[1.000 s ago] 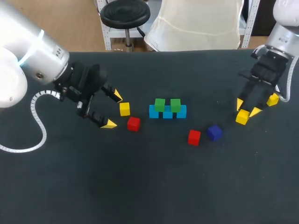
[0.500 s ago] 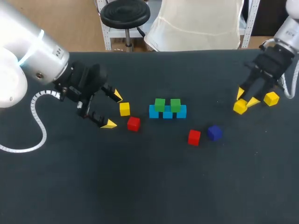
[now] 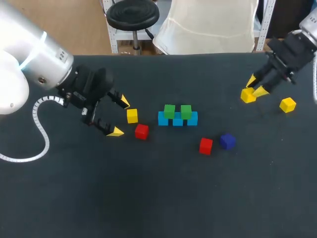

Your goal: Place the blue cubes, place green cubes on the blue cubes, place the yellow cubes on the green cubes, then place the red cubes on the yellow cubes, and place purple cube on the red cubes.

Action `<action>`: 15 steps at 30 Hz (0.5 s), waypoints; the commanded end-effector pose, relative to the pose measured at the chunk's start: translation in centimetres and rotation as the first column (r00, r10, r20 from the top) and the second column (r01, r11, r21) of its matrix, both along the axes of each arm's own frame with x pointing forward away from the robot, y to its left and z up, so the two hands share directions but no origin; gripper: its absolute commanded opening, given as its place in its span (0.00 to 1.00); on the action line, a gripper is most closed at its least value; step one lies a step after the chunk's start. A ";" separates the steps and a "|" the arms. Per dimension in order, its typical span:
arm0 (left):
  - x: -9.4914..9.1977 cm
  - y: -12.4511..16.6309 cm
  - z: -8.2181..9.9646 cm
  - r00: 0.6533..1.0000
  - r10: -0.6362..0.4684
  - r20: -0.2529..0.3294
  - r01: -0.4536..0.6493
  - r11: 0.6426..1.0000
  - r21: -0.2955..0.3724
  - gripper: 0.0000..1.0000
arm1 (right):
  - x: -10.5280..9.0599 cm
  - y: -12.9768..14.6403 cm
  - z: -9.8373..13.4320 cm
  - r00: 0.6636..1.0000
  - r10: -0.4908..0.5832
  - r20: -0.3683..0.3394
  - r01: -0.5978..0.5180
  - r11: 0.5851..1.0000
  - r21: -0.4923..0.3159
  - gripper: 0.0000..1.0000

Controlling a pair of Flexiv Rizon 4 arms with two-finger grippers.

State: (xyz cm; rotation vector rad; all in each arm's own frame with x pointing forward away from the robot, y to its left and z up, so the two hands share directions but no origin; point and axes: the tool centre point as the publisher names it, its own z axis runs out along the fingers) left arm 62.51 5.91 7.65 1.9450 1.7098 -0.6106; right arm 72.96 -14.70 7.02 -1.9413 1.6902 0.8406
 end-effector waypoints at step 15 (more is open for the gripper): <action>0.1 0.1 -0.1 1.000 -0.003 0.000 0.003 1.000 -0.002 1.00 | -0.1 9.0 3.1 0.793 -0.515 0.325 0.493 0.856 0.154 0.00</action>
